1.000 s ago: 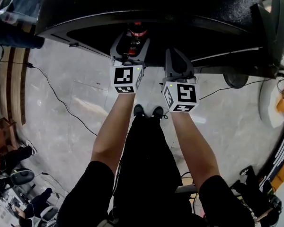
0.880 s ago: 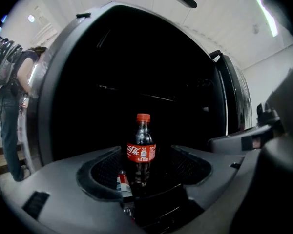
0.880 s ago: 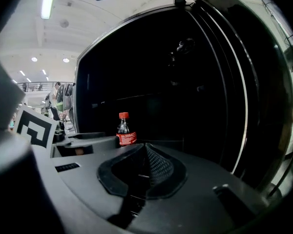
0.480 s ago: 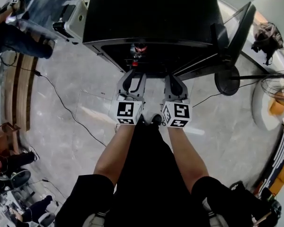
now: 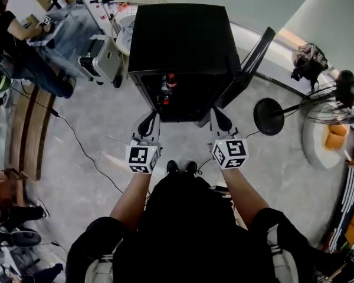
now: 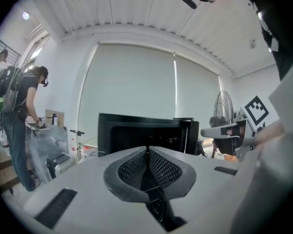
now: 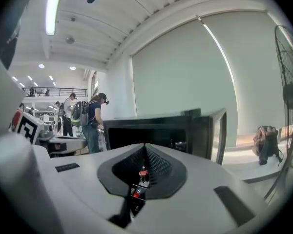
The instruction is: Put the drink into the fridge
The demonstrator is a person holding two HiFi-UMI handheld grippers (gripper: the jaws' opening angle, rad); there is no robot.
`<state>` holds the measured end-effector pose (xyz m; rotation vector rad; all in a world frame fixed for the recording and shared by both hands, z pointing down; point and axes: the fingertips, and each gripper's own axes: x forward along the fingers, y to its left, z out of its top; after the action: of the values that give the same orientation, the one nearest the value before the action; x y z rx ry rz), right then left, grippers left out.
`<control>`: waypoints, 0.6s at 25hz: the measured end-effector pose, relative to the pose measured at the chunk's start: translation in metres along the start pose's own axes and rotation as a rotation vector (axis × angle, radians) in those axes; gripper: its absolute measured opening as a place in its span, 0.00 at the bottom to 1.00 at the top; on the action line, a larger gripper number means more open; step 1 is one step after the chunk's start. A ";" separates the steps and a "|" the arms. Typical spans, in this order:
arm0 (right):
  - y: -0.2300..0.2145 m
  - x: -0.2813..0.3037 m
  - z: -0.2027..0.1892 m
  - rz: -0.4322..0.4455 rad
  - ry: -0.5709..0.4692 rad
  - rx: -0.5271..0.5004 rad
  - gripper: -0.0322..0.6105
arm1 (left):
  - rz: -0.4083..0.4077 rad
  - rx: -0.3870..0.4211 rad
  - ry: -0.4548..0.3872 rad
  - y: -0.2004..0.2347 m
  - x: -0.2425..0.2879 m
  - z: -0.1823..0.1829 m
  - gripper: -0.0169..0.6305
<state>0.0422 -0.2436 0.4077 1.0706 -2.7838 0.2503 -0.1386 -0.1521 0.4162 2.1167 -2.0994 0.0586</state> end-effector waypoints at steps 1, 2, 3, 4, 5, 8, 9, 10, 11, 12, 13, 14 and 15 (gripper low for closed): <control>-0.002 -0.010 0.011 0.007 -0.008 -0.016 0.08 | 0.014 -0.011 0.002 0.007 -0.010 0.009 0.07; -0.005 -0.018 0.022 0.013 -0.017 -0.031 0.08 | 0.027 -0.018 -0.003 0.014 -0.019 0.020 0.06; -0.006 -0.025 0.033 0.020 -0.028 -0.044 0.08 | 0.038 -0.017 -0.015 0.021 -0.027 0.032 0.06; -0.006 -0.030 0.043 0.029 -0.037 -0.055 0.08 | 0.046 -0.013 -0.029 0.027 -0.034 0.043 0.06; -0.006 -0.036 0.051 0.038 -0.044 -0.062 0.08 | 0.050 -0.009 -0.041 0.032 -0.042 0.053 0.05; -0.005 -0.059 0.067 0.039 -0.061 -0.070 0.08 | 0.062 -0.006 -0.049 0.039 -0.063 0.065 0.05; -0.005 -0.066 0.071 0.033 -0.069 -0.066 0.08 | 0.071 -0.010 -0.048 0.043 -0.070 0.066 0.05; -0.005 -0.072 0.075 0.027 -0.077 -0.059 0.08 | 0.082 -0.014 -0.049 0.047 -0.076 0.068 0.05; -0.005 -0.079 0.077 0.019 -0.082 -0.053 0.08 | 0.094 -0.018 -0.052 0.051 -0.083 0.071 0.05; -0.006 -0.086 0.079 0.010 -0.086 -0.047 0.08 | 0.104 -0.021 -0.056 0.054 -0.090 0.074 0.05; -0.008 -0.092 0.079 -0.002 -0.087 -0.042 0.08 | 0.112 -0.019 -0.061 0.056 -0.096 0.078 0.05; -0.012 -0.098 0.077 -0.016 -0.085 -0.039 0.08 | 0.116 -0.014 -0.066 0.056 -0.100 0.081 0.05; -0.016 -0.102 0.074 -0.030 -0.081 -0.039 0.08 | 0.119 -0.010 -0.070 0.055 -0.103 0.084 0.05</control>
<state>0.1227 -0.2046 0.3167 1.1364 -2.8283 0.1525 -0.2023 -0.0618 0.3239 2.0145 -2.2584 -0.0122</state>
